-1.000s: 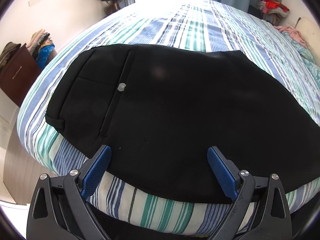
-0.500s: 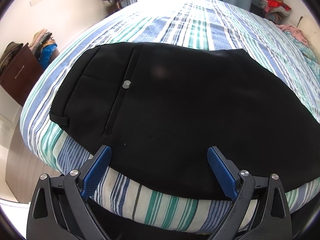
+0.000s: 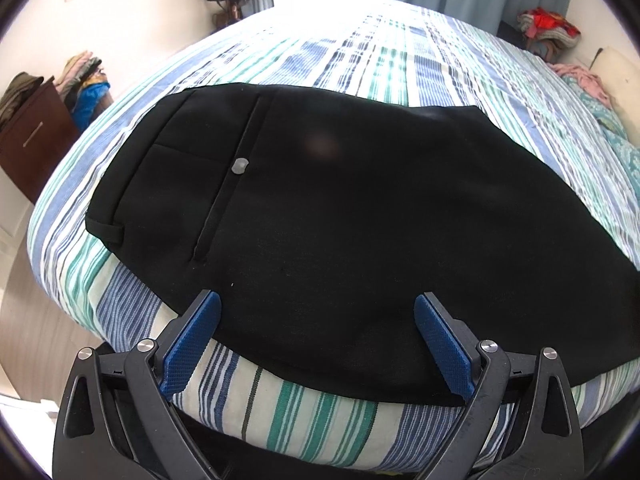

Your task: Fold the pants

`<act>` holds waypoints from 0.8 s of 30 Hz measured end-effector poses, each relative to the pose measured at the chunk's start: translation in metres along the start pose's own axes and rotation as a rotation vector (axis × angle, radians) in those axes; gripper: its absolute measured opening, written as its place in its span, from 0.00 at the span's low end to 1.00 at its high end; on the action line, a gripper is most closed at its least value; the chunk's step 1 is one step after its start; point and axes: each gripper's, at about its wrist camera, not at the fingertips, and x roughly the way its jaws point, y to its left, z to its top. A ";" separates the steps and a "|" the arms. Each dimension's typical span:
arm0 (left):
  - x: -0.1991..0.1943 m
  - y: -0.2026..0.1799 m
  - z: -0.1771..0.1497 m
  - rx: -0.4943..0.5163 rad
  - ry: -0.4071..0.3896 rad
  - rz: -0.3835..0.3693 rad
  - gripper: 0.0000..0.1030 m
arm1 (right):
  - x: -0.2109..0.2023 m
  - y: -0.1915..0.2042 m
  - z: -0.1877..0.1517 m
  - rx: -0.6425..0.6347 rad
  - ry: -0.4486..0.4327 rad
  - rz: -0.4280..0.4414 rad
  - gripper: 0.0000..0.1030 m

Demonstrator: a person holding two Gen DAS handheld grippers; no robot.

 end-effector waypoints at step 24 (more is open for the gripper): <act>-0.074 -0.084 0.000 0.202 -0.103 -0.471 0.94 | 0.107 0.110 -0.191 -0.639 -0.078 -0.444 0.83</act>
